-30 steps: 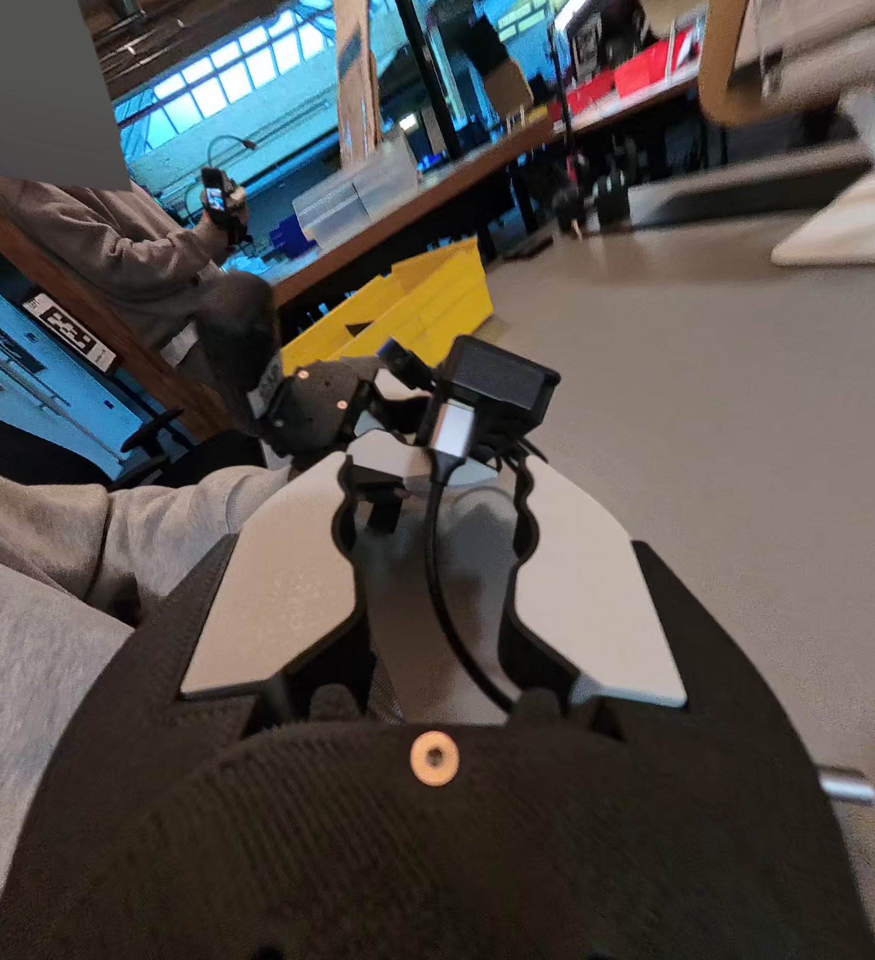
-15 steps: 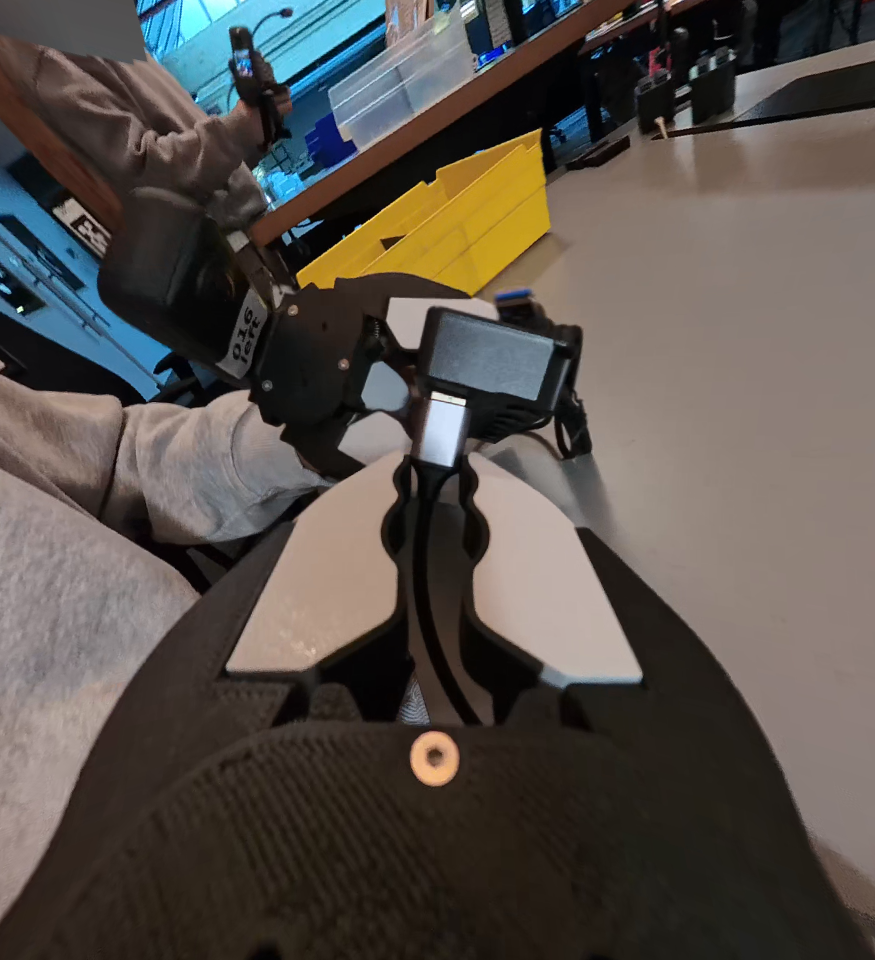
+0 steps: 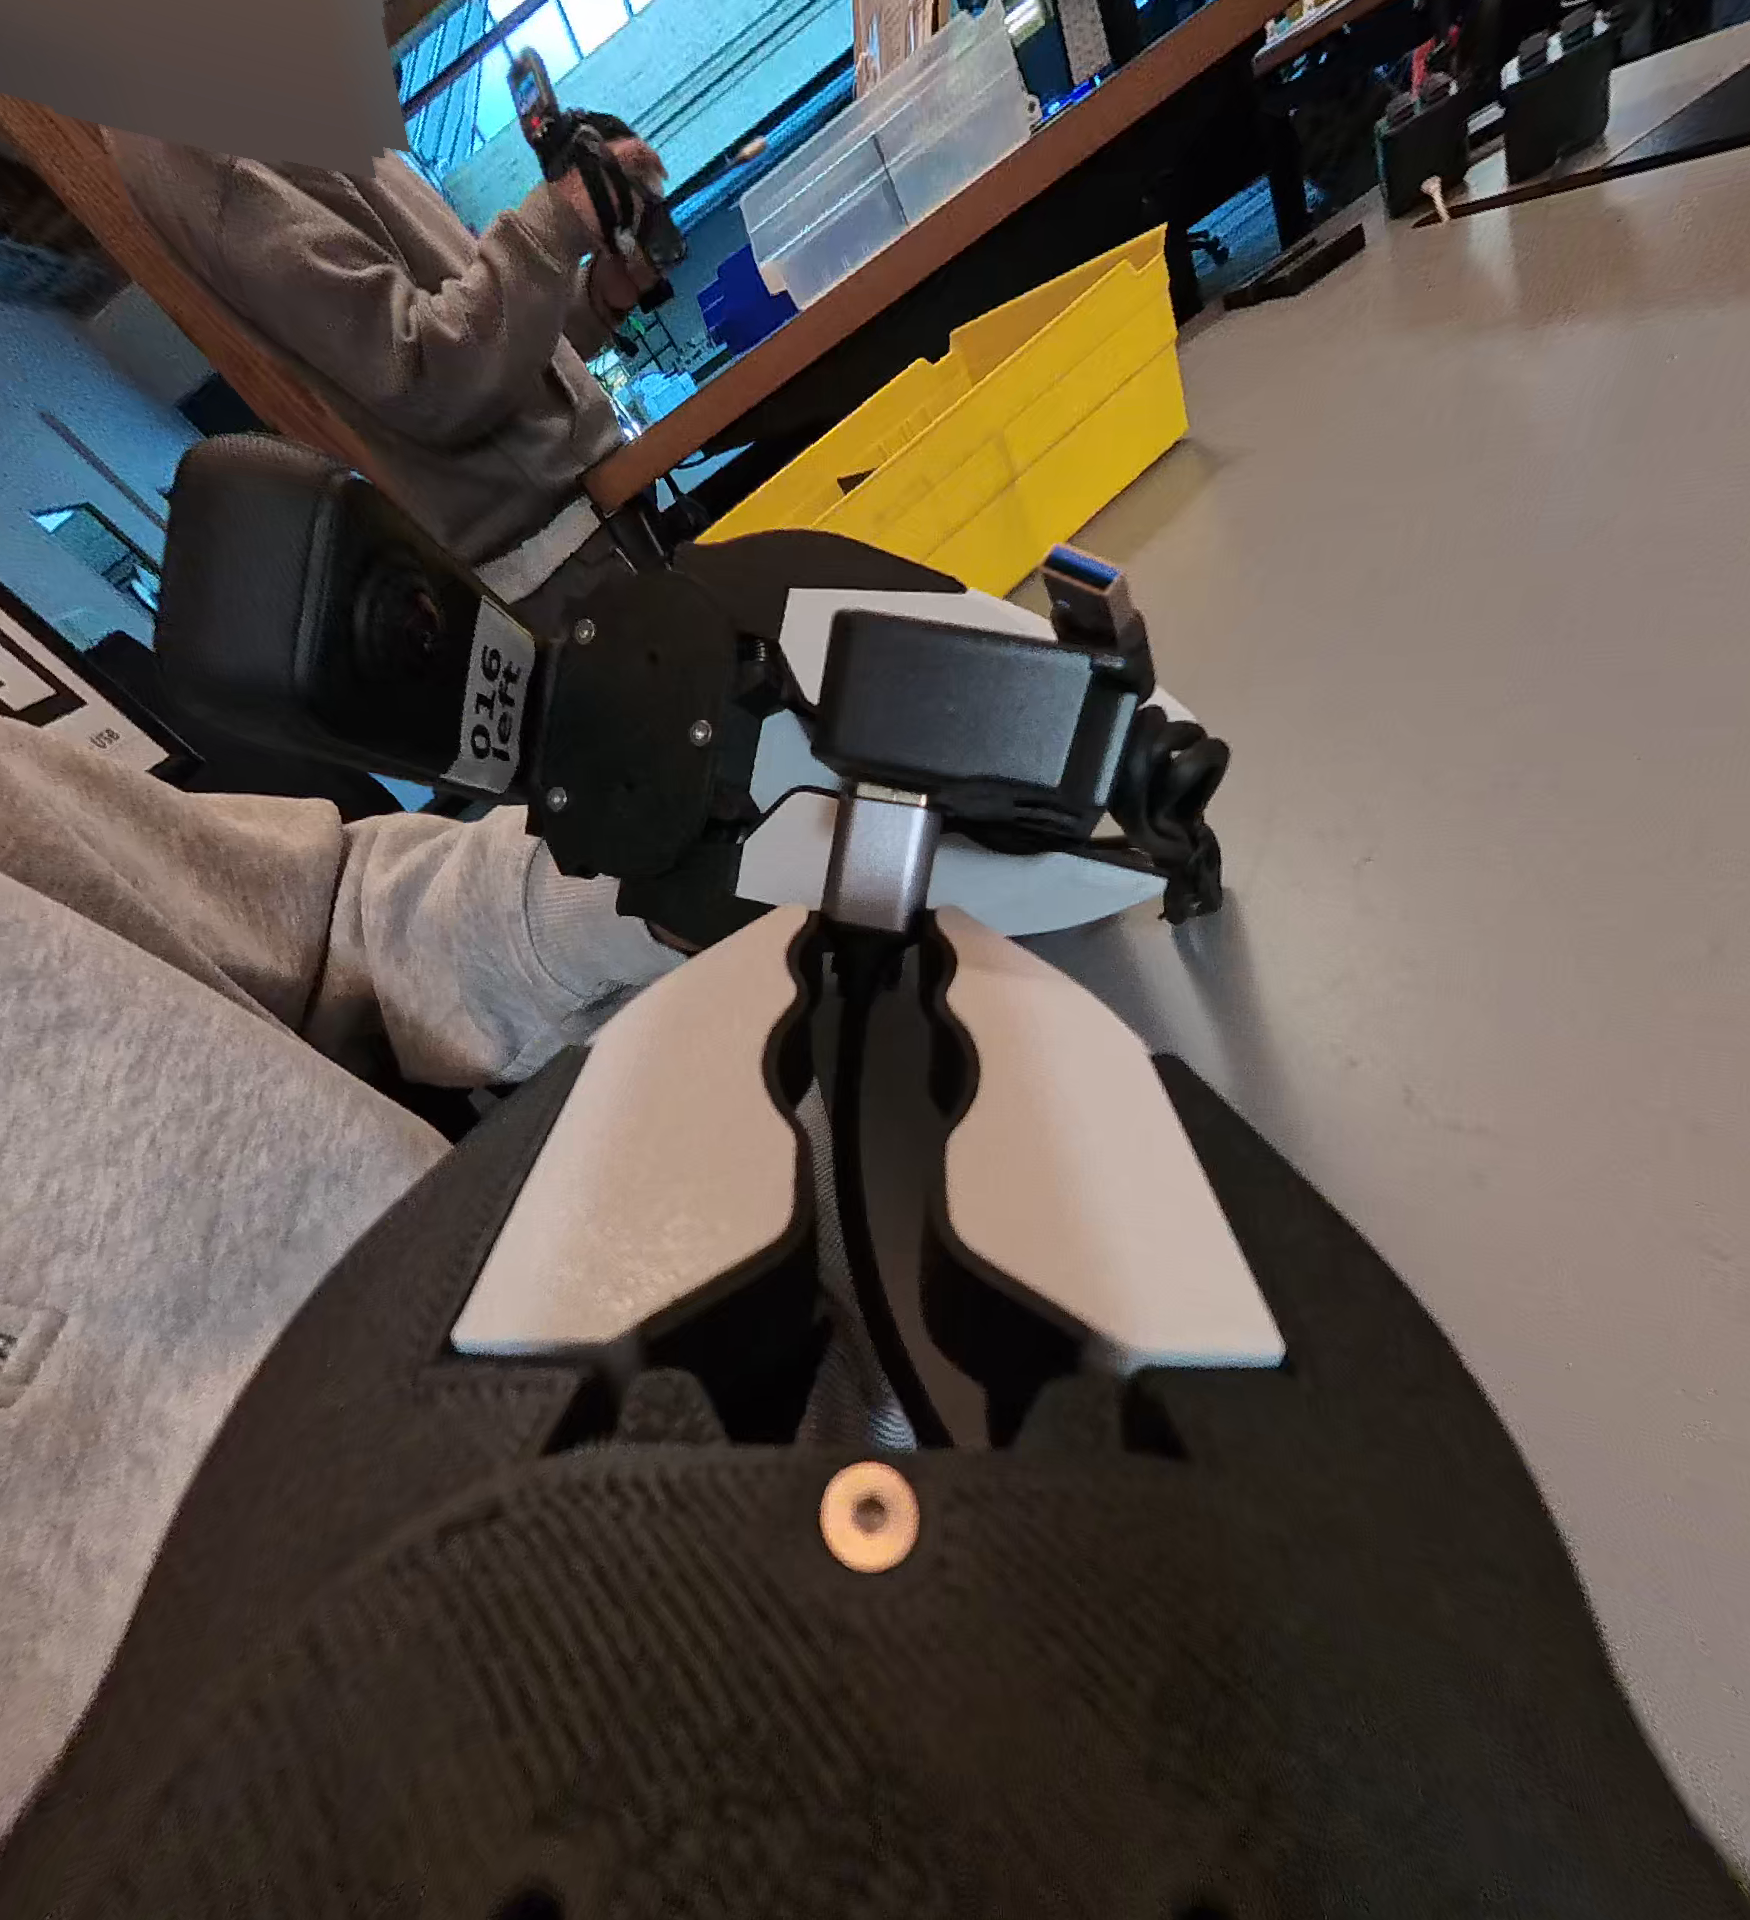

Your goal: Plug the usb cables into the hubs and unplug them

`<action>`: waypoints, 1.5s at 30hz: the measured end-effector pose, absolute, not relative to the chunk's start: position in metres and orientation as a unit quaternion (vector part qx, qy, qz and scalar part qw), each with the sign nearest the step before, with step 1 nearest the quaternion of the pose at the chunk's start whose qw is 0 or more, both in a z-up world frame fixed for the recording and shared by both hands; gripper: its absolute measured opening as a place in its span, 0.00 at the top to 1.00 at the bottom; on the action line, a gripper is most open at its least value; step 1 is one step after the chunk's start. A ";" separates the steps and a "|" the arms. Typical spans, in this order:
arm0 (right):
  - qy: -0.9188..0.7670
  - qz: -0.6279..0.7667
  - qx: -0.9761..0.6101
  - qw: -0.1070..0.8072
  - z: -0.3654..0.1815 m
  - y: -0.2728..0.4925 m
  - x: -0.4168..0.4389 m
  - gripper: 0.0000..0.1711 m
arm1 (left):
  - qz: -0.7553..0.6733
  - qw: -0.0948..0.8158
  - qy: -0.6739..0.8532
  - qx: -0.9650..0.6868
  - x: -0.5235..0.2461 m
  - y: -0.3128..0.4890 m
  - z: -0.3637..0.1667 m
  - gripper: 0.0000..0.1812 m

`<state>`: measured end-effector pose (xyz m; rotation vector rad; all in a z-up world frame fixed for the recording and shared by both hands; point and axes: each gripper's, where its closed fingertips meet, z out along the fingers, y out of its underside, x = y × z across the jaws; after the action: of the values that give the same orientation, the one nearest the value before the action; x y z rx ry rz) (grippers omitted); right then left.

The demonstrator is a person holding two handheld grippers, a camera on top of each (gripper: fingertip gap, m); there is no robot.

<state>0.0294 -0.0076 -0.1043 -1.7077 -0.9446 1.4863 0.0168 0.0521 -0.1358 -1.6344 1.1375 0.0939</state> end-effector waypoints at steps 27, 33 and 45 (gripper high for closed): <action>-0.377 0.463 -0.689 0.410 -0.092 0.004 0.034 0.95 | -0.067 0.506 0.396 -0.763 0.018 0.064 -0.129 0.83; -0.340 0.519 -0.689 0.375 -0.090 0.002 0.036 0.95 | -0.067 0.507 0.400 -0.761 0.019 0.064 -0.129 0.83; -0.378 0.489 -0.676 0.401 -0.085 -0.003 0.036 0.95 | -0.095 0.488 0.407 -0.766 0.023 0.062 -0.129 0.83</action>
<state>0.0361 -0.0025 -0.0846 -1.7107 -0.9553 1.2367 0.0234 0.0620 -0.1294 -1.8621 0.9902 -0.2319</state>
